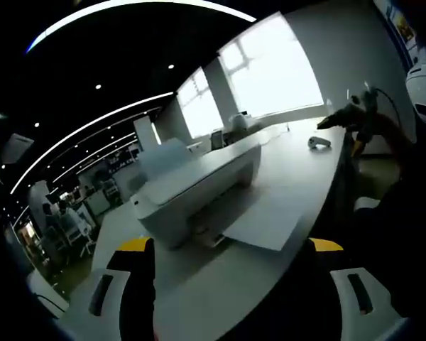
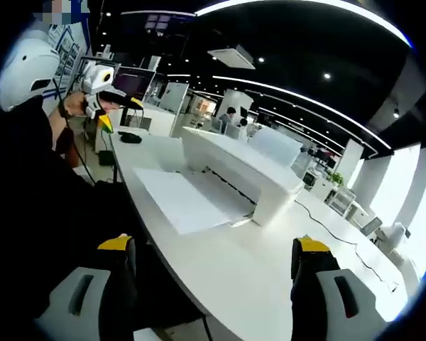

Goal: Remove the paper from the printer output slot and place it on top of the printer

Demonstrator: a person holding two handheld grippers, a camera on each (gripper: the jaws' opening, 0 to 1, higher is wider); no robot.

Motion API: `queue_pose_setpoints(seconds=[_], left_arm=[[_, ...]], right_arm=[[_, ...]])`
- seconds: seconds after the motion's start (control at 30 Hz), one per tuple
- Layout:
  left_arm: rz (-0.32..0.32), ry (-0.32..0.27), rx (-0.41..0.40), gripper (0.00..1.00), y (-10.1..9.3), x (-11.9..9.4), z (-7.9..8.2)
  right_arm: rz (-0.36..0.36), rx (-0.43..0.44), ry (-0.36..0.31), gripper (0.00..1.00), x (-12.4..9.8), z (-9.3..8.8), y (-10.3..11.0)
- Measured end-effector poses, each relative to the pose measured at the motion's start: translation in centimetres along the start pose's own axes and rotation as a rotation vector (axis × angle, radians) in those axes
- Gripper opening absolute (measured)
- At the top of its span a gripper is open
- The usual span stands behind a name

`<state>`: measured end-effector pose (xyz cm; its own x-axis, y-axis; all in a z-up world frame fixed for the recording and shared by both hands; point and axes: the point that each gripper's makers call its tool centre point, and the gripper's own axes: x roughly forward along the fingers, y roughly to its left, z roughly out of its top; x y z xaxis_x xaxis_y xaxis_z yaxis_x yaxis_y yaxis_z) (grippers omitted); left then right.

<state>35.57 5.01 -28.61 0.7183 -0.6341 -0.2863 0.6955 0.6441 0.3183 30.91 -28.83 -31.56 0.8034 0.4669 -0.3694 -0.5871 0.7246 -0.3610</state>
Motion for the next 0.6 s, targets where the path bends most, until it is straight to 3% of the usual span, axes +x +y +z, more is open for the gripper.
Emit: queue_pose_setpoints(seconds=[0.6], left_arm=[[-0.008, 0.007, 0.002, 0.88, -0.26, 0.10, -0.09]], right_arm=[[-0.004, -0.002, -0.001, 0.86, -0.06, 0.12, 0.04]])
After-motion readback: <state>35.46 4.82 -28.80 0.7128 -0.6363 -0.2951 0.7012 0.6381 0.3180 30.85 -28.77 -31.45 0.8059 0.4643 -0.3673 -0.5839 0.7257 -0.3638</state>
